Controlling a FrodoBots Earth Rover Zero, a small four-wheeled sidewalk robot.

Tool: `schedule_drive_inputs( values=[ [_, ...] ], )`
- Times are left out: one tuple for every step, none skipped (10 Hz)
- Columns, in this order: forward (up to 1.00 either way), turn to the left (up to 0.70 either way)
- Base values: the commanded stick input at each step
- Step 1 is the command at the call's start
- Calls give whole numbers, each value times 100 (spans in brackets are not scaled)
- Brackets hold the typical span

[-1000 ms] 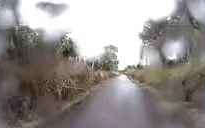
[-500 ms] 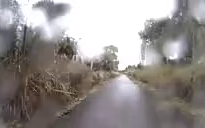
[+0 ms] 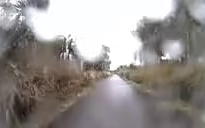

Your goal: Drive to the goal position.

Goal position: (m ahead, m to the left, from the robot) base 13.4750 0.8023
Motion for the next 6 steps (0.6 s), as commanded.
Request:
schedule_drive_inputs(
  values=[
    [85, 0],
    [85, 0],
    [85, 0],
    [85, 0],
    [85, 0],
    [85, 0]
  ],
)
